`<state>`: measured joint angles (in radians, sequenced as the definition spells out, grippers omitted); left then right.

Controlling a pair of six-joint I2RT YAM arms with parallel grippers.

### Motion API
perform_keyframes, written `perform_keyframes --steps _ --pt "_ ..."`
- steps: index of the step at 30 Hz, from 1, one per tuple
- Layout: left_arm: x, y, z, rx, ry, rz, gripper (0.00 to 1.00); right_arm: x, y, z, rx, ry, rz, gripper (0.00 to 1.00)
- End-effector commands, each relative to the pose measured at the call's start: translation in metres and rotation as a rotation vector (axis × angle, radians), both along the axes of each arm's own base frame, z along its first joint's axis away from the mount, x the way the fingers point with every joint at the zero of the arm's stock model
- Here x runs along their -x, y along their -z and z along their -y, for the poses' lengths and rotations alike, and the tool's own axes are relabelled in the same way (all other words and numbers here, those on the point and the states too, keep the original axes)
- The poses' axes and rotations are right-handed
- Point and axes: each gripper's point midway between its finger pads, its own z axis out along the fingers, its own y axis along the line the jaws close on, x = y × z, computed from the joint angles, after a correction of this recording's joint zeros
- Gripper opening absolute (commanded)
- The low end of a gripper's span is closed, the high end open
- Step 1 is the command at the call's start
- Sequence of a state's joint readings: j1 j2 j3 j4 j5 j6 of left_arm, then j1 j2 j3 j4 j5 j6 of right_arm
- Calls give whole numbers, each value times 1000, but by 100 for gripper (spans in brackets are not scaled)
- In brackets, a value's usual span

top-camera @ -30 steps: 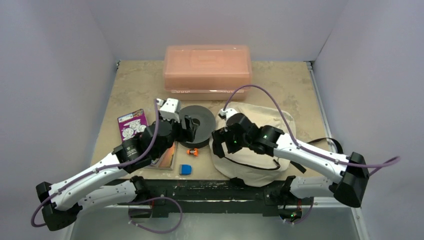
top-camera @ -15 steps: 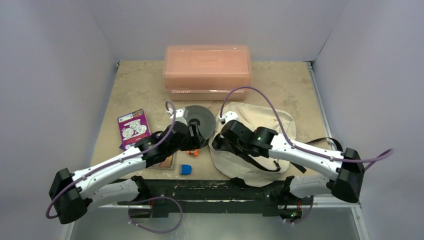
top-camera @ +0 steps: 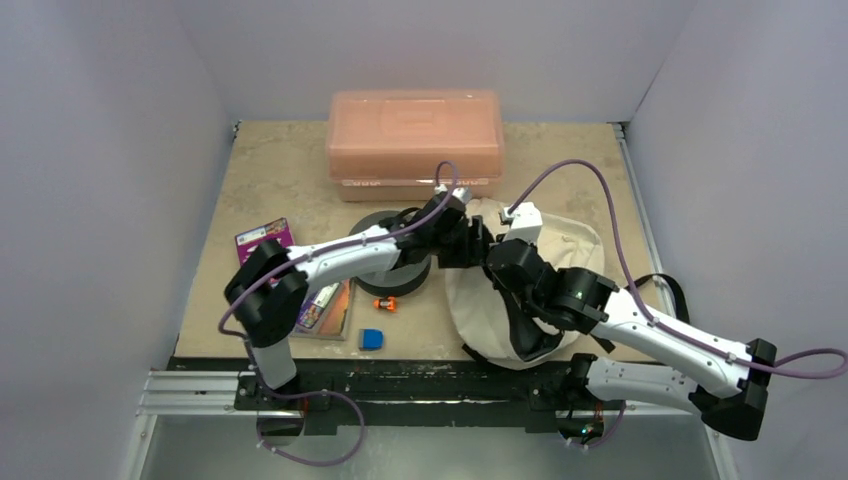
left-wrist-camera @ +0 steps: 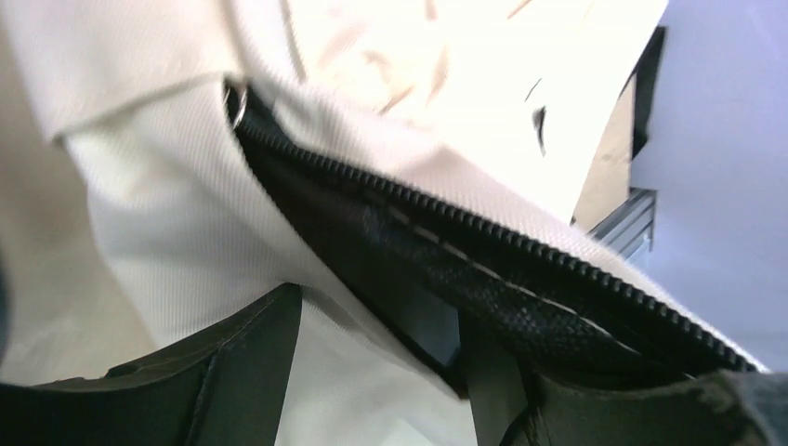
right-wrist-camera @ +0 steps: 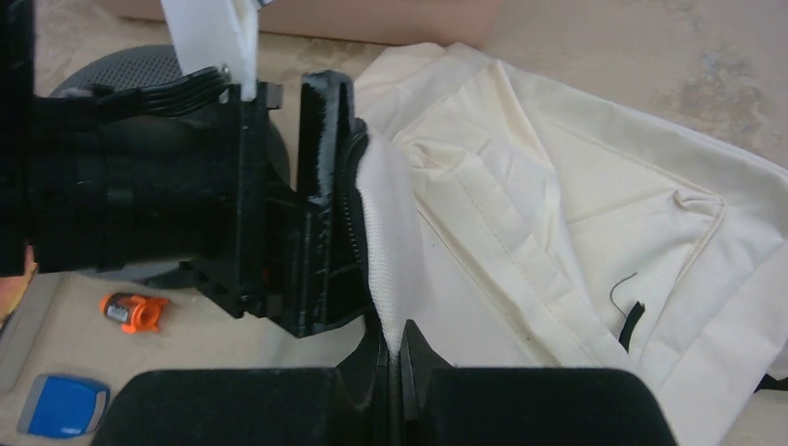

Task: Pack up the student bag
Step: Adjust the student bag at the center of the board.

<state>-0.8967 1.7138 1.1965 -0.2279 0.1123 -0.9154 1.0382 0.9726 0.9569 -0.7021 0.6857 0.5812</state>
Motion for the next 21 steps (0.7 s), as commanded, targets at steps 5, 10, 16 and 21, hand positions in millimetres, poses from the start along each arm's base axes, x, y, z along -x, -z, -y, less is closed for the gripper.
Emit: perform_keyframes --steps 5,10,16,21 --pt "-57 -42 64 90 66 68 61 -48 -17 45 -48 262 111 0" --pt "-58 -37 37 60 97 62 66 -74 -17 69 -24 297 133 0" --pt "-36 -77 -11 178 186 120 76 -91 -1 86 122 382 122 0" --pt "-9 -119 -64 129 211 262 79 -93 -6 102 164 479 138 0"
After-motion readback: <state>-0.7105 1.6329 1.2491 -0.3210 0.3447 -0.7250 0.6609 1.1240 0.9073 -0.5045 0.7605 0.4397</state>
